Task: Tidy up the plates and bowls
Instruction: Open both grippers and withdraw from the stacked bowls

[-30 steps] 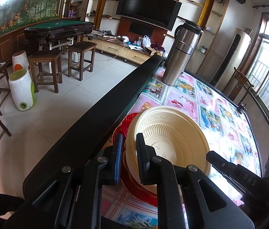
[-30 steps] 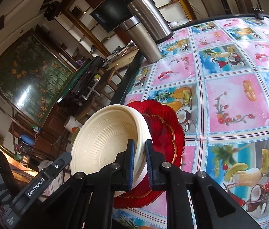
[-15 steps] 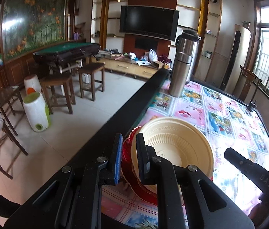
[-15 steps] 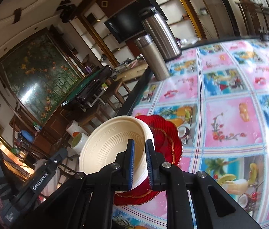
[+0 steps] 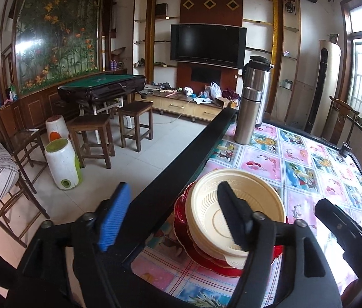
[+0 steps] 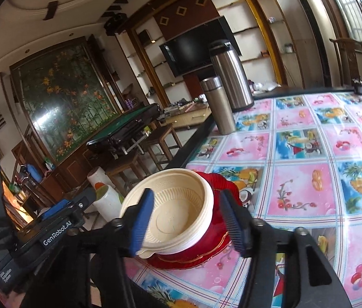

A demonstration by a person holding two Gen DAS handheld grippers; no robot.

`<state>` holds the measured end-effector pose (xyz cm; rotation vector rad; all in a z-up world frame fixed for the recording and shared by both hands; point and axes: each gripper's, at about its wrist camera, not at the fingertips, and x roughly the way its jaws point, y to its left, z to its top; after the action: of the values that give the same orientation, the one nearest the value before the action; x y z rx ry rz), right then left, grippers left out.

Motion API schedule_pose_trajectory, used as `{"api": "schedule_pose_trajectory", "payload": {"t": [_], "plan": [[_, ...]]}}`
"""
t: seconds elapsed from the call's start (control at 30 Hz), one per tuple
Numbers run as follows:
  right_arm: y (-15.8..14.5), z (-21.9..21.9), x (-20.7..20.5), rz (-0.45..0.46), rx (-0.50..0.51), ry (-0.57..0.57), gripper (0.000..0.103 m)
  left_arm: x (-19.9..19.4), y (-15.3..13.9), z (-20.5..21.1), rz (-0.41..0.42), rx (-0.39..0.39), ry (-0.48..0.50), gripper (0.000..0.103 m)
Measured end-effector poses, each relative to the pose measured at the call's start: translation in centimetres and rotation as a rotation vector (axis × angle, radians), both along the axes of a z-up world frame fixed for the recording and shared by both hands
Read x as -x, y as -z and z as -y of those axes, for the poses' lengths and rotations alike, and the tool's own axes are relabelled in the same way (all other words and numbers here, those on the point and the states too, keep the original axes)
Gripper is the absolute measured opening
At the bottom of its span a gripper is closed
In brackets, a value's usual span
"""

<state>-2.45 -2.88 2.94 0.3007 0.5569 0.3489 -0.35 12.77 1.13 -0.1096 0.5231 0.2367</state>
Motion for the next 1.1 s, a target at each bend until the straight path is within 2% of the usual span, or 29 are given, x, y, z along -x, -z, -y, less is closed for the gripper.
{"api": "schedule_pose_trajectory", "payload": {"t": [0.13,0.27,0.53,0.83,1.1], "plan": [[-0.5,0.0,0.9,0.029,0.007,0.002,0.074,0.5,0.0,0.0,0.000,-0.016,-0.014,0.081],[-0.8,0.3,1.6,0.034,0.001,0.001,0.078,0.8,0.1,0.1,-0.014,-0.028,-0.023,0.081],[-0.7,0.6,3.0,0.057,0.024,0.002,0.080,1.5,0.4,0.2,-0.021,-0.030,-0.026,0.082],[-0.3,-0.3,4.8,0.108,0.044,-0.074,0.081,3.1,0.8,0.3,0.001,-0.014,0.039,0.083],[-0.2,-1.3,6.0,0.137,0.075,-0.104,0.081,5.1,1.5,0.3,0.051,-0.047,0.007,0.083]]}}
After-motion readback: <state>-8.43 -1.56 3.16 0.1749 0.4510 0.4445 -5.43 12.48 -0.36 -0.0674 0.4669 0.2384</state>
